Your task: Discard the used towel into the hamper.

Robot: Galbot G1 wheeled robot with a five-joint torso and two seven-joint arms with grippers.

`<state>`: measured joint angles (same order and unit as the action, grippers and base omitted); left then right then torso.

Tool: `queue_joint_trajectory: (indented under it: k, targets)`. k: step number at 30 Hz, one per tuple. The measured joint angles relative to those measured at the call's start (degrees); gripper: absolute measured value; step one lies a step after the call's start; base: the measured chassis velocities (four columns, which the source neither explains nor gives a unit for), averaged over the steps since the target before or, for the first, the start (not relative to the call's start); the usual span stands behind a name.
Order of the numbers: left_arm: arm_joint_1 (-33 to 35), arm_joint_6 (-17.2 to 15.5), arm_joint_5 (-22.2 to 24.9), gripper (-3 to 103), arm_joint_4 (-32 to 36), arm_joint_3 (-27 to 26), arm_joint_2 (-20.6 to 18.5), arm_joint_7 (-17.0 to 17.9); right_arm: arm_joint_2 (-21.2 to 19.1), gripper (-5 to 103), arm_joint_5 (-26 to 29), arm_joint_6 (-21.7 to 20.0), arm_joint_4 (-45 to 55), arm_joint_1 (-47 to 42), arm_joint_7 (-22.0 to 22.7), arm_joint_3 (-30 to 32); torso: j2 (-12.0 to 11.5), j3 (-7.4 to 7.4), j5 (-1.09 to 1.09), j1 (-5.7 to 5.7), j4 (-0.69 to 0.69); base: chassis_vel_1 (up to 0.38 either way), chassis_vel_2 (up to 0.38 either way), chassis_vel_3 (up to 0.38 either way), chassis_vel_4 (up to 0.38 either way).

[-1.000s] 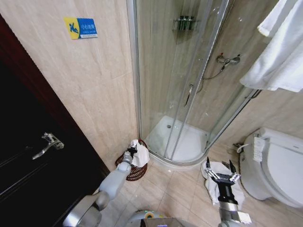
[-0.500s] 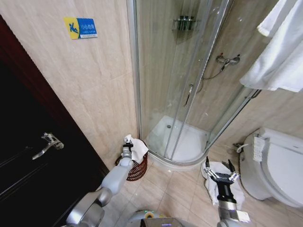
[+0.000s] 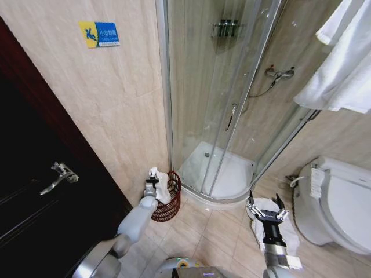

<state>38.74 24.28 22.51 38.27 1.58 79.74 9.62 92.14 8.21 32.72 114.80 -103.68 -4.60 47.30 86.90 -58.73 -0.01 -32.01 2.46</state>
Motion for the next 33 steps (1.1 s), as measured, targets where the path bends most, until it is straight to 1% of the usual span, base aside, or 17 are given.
queue_joint_trajectory:
  k: [2,6,11,13,15,16,18,19,21,23,24,26,27,28,29,32,33]
  targets:
    - [0.75,0.0,-1.15,7,-0.38,0.74,-0.13,-2.78,0.0,100,0.03,0.01,0.0,-0.03,0.02,0.21,0.0,0.0,0.0,0.0,0.0,0.0,0.0,0.0,0.0]
    - [1.14,-0.69,-2.07,7,-1.07,1.32,-0.25,-4.09,0.0,100,0.36,0.13,0.0,-0.09,0.03,0.48,0.0,0.0,0.01,0.0,0.01,0.0,0.0,0.0,0.0]
    - [1.01,-2.43,-3.47,6,-1.96,1.4,0.31,-4.17,0.0,100,1.62,0.66,-0.32,-0.45,0.03,1.05,0.0,0.0,0.01,0.0,0.0,0.0,0.0,0.0,0.0]
    - [0.92,-2.57,-3.64,6,-2.04,1.4,0.38,-4.11,0.0,100,1.78,0.75,-0.38,-0.53,0.03,1.11,0.0,0.0,0.01,0.0,0.0,0.0,0.0,0.0,0.0]
    - [0.64,-3.02,-4.62,17,-2.13,1.37,0.46,-3.96,0.0,100,2.14,1.12,-0.69,-0.74,0.04,1.25,0.0,0.0,0.01,0.0,0.0,0.0,0.0,0.0,0.0]
    - [0.64,-3.02,-4.62,17,-2.13,1.37,0.46,-3.96,0.0,100,2.14,1.12,-0.69,-0.74,0.04,1.25,0.0,0.0,0.01,0.0,0.0,0.0,0.0,0.0,0.0]
    - [0.62,-3.32,-6.05,28,-2.21,1.26,0.33,-3.89,0.0,100,2.41,1.27,-0.78,-0.8,0.05,1.26,0.0,0.0,0.01,0.0,0.0,0.0,0.0,0.0,0.0]
    - [0.79,-3.68,-6.85,39,-2.24,1.19,0.12,-3.9,0.0,100,2.61,1.27,-0.78,-0.8,0.05,1.3,0.0,0.0,0.01,0.0,0.0,0.0,0.0,0.0,0.0]
    - [0.87,-3.82,-7.04,39,-2.25,1.18,0.05,-3.92,0.0,100,2.66,1.27,-0.78,-0.79,0.05,1.33,0.0,0.0,0.01,0.0,0.0,0.0,0.0,0.0,0.0]
    - [1.7,-4.94,-8.16,49,-1.81,1.39,-0.89,-4.95,0.0,100,2.98,1.27,-0.76,-0.73,0.05,1.55,0.0,0.0,0.01,0.0,0.0,0.0,0.0,0.0,0.0]
    - [1.7,-4.94,-8.16,49,-1.81,1.39,-0.89,-4.95,0.0,100,2.98,1.27,-0.76,-0.73,0.05,1.55,0.0,0.0,0.01,0.0,0.0,0.0,0.0,0.0,0.0]
    - [2.26,-5.19,-9.7,60,-1.66,1.32,-1.46,-5.53,0.0,100,3.28,1.27,-0.76,-0.8,0.05,1.7,0.0,0.0,0.01,0.0,0.01,0.0,0.0,0.0,0.0]
    - [2.26,-5.19,-9.7,60,-1.66,1.32,-1.46,-5.53,0.0,100,3.28,1.27,-0.76,-0.8,0.05,1.7,0.0,0.0,0.01,0.0,0.01,0.0,0.0,0.0,0.0]
    - [2.43,-5.19,-10.1,66,-1.65,1.21,-1.56,-5.62,0.0,100,3.36,1.31,-0.82,-0.83,0.05,1.73,0.0,0.0,0.0,0.0,0.01,0.0,0.0,0.0,0.0]
    - [2.54,-5.18,-10.22,66,-1.55,1.14,-1.65,-5.65,0.0,100,3.41,1.35,-0.89,-0.86,0.05,1.73,0.0,0.0,0.0,0.0,0.0,0.0,0.0,0.0,0.0]
    - [3.17,-4.49,-10.37,82,-0.44,0.8,-2.15,-5.65,0.0,100,3.44,1.45,-1.01,-0.9,0.03,1.57,0.0,0.0,0.01,0.0,0.0,0.0,0.0,0.0,0.0]
    - [3.17,-4.49,-10.37,82,-0.44,0.8,-2.15,-5.65,0.0,100,3.44,1.45,-1.01,-0.9,0.03,1.57,0.0,0.0,0.01,0.0,0.0,0.0,0.0,0.0,0.0]
